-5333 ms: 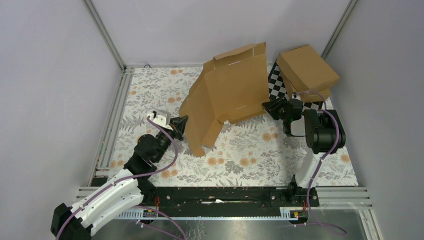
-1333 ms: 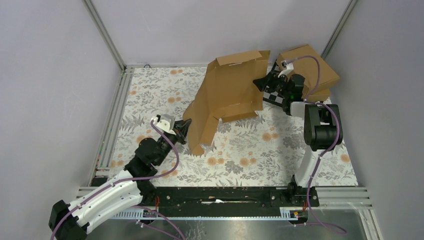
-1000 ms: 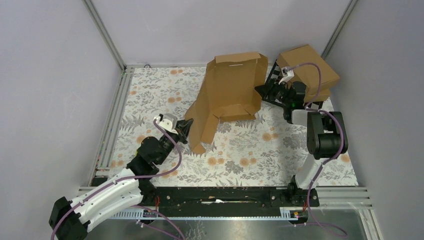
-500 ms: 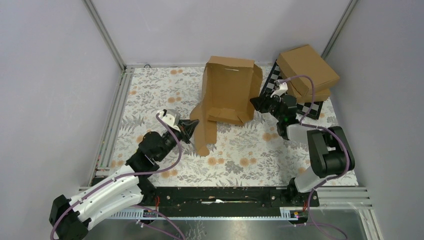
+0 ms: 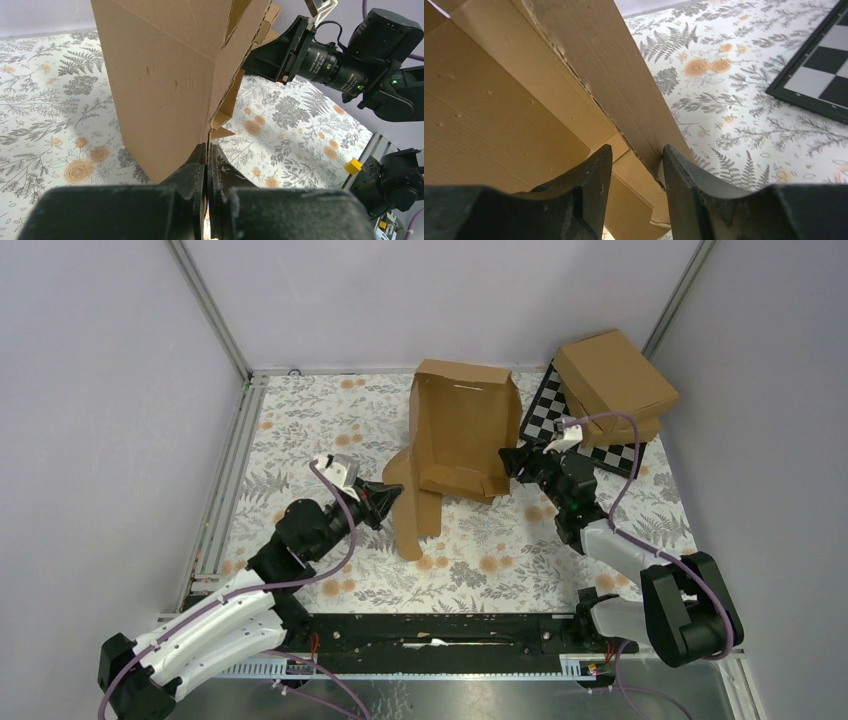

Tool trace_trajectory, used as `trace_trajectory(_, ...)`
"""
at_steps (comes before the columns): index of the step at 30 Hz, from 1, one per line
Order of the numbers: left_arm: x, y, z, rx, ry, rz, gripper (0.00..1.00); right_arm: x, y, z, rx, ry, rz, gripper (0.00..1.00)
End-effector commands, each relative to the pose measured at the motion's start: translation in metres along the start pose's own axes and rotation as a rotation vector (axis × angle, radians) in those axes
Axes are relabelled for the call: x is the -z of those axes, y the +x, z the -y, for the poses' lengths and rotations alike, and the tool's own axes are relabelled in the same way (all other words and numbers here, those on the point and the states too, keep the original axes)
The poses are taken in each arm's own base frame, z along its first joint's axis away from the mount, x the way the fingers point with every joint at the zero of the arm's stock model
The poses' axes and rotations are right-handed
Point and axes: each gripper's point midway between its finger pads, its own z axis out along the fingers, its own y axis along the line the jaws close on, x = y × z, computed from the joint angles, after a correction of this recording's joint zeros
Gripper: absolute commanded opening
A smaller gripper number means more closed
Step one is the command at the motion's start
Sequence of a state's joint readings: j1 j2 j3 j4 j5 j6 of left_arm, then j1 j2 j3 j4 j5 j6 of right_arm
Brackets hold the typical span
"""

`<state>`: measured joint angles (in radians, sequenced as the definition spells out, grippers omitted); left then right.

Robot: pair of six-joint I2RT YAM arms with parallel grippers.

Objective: Fold the paper box

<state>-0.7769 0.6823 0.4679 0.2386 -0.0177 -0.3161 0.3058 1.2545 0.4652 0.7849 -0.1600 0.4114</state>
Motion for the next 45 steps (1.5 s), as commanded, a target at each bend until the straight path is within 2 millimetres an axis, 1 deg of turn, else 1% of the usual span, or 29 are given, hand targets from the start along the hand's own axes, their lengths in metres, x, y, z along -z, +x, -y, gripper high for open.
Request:
trace_trajectory(1, 0.003, 0.000, 0.000, 0.015, -0.028, -0.061, 0.00, 0.007, 0.003, 0.012, 0.011, 0.071, 0.018, 0.50)
trace_trajectory(4, 0.004, 0.000, 0.006, 0.012, 0.007, -0.072, 0.00, 0.007, 0.007, 0.010, -0.015, 0.061, -0.006, 0.55)
trace_trajectory(7, 0.000, 0.009, 0.014, 0.002, 0.050, -0.123, 0.00, 0.012, 0.008, 0.016, -0.032, 0.093, 0.006, 0.61)
trace_trajectory(11, -0.008, 0.019, 0.016, -0.003, 0.066, -0.164, 0.00, 0.017, 0.010, 0.013, -0.067, 0.080, 0.015, 0.73)
trace_trajectory(16, -0.012, 0.018, 0.018, -0.012, 0.080, -0.158, 0.00, 0.016, 0.027, 0.009, -0.065, 0.034, -0.039, 0.82)
trace_trajectory(19, -0.012, 0.017, 0.016, -0.017, 0.073, -0.155, 0.00, 0.010, 0.032, 0.008, -0.050, 0.006, -0.042, 0.89)
trace_trajectory(21, -0.012, 0.017, 0.017, -0.017, 0.077, -0.155, 0.00, 0.001, 0.041, 0.007, -0.053, -0.010, -0.087, 0.90)
trace_trajectory(22, -0.012, 0.017, 0.018, -0.017, 0.080, -0.154, 0.00, -0.001, 0.043, 0.006, -0.057, -0.014, -0.102, 0.89)
trace_trajectory(23, -0.012, 0.017, 0.018, -0.017, 0.081, -0.157, 0.00, -0.004, 0.048, 0.007, -0.061, -0.016, -0.124, 0.88)
trace_trajectory(26, -0.011, 0.018, 0.019, -0.016, 0.090, -0.159, 0.00, -0.006, 0.057, 0.004, -0.061, -0.024, -0.147, 0.87)
trace_trajectory(29, -0.011, 0.020, 0.019, -0.013, 0.092, -0.163, 0.00, -0.006, 0.072, 0.000, -0.024, -0.011, -0.211, 0.90)
trace_trajectory(33, -0.011, 0.021, 0.019, -0.012, 0.093, -0.166, 0.00, -0.002, 0.083, -0.002, 0.026, 0.004, -0.234, 0.91)
trace_trajectory(35, -0.011, 0.021, 0.019, -0.012, 0.095, -0.168, 0.00, -0.003, 0.088, -0.001, 0.049, 0.016, -0.263, 0.92)
trace_trajectory(36, -0.011, 0.021, 0.020, -0.012, 0.095, -0.168, 0.00, -0.004, 0.090, 0.000, 0.058, 0.028, -0.278, 0.94)
trace_trajectory(39, -0.011, 0.020, 0.019, -0.010, 0.092, -0.164, 0.00, -0.007, 0.099, 0.003, 0.073, 0.045, -0.336, 0.97)
trace_trajectory(41, -0.011, 0.019, 0.019, -0.007, 0.087, -0.161, 0.00, -0.006, 0.105, 0.001, 0.082, 0.041, -0.365, 1.00)
trace_trajectory(45, -0.011, 0.019, 0.016, -0.008, 0.068, -0.164, 0.00, 0.001, 0.117, 0.009, 0.141, 0.071, -0.430, 1.00)
